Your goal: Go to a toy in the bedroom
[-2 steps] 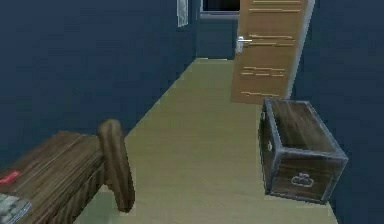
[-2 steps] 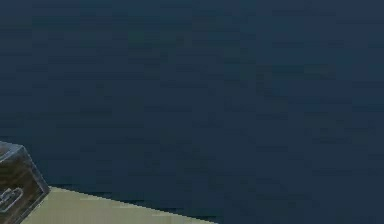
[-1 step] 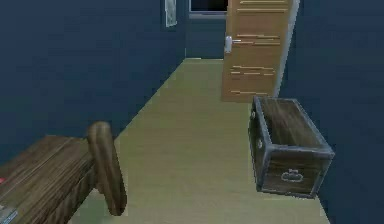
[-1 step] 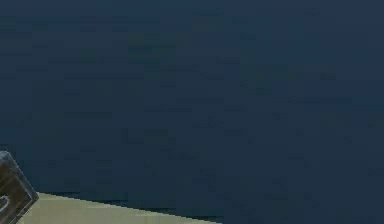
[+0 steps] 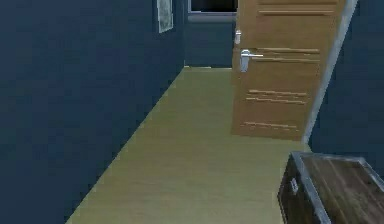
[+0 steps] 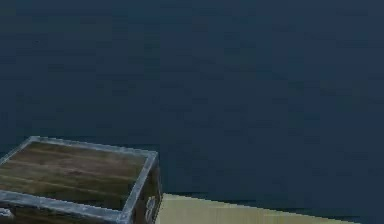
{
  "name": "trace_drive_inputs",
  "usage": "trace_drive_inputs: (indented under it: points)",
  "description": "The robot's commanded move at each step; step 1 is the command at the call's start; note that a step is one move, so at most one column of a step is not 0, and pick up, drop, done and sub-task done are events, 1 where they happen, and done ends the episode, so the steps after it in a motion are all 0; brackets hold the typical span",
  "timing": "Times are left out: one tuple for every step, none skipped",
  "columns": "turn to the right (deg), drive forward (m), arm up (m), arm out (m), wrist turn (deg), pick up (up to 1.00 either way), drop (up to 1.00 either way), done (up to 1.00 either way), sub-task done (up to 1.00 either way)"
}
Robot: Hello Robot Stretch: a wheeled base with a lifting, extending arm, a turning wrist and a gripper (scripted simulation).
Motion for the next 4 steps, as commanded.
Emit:
trace_drive_inputs:
  points:
    - [0.0, 1.00, 0.00, 0.00, 0.0, 0.00, 0.00, 0.00, 0.00]
    - [0.0, 0.95, 0.00, 0.00, 0.0, 0.00, 0.00, 0.00, 0.00]
    - [27.0, 0.00, 0.00, 0.00, 0.0, 0.00, 0.00, 0.00, 0.00]
    - [0.0, 0.85, 0.00, 0.00, 0.0, 0.00, 0.00, 0.00, 0.00]
